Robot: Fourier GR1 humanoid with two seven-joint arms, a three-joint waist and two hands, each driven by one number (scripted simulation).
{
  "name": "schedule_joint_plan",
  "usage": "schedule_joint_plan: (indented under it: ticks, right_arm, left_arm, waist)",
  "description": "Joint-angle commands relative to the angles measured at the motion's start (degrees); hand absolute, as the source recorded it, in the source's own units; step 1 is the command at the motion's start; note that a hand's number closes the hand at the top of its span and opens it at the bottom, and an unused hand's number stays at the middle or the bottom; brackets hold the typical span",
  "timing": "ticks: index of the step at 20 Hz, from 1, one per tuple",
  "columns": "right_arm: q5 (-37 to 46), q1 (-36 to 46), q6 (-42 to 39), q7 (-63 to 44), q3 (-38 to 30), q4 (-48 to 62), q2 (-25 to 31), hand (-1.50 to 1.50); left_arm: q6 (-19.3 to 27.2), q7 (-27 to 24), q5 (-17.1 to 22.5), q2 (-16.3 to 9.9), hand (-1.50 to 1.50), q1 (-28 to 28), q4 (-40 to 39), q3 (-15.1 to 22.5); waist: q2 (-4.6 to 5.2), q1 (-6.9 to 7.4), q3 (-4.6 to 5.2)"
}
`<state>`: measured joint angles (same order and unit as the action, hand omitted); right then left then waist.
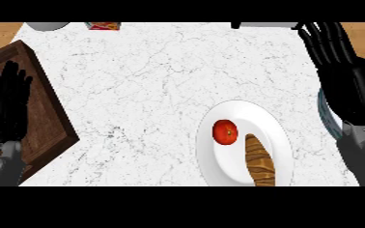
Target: Pick the tomato from the plate and place it in the bowl
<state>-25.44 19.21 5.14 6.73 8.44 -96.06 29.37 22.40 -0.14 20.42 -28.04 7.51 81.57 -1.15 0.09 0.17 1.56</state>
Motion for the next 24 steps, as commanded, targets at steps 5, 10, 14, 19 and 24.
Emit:
schedule_joint_plan:
  ticks: [5, 10, 14, 19, 24]
  right_arm:
    - [5.59, -11.88, 4.57, 15.41, -5.77, -12.64, -2.05, 1.5]
    - [18.17, -27.09, 21.0, 1.25, -4.74, 0.64, -1.64, -1.5]
    - [29.72, -40.24, 31.4, 11.16, 5.5, -8.73, -11.02, -1.5]
    - [37.22, -57.67, 38.39, 19.32, 14.57, -14.85, -15.2, -1.5]
    - [41.23, -60.01, 39.37, 8.15, 14.51, -25.33, -11.71, -1.5]
  left_arm:
    - [-3.51, -1.09, -4.75, -2.24, 0.0, -1.67, 2.12, 4.33]
    - [-4.6, -0.19, -3.72, -2.93, 0.0, -2.68, 1.36, 3.87]
    - [-4.76, 2.1, -4.71, -2.7, 0.0, -1.63, 4.13, 6.04]
    - [-4.61, 5.03, -5.45, -2.13, 0.0, 0.16, 6.33, 6.87]
    - [-5.67, 3.39, -8.45, 1.8, 0.0, 0.55, 4.08, 8.11]
  waist:
    - [-0.79, -2.84, -1.74]
    - [-0.58, -6.58, -1.54]
    - [-0.92, -4.45, -1.53]
    - [-0.5, -2.42, -1.55]
    - [-0.11, -0.72, -1.51]
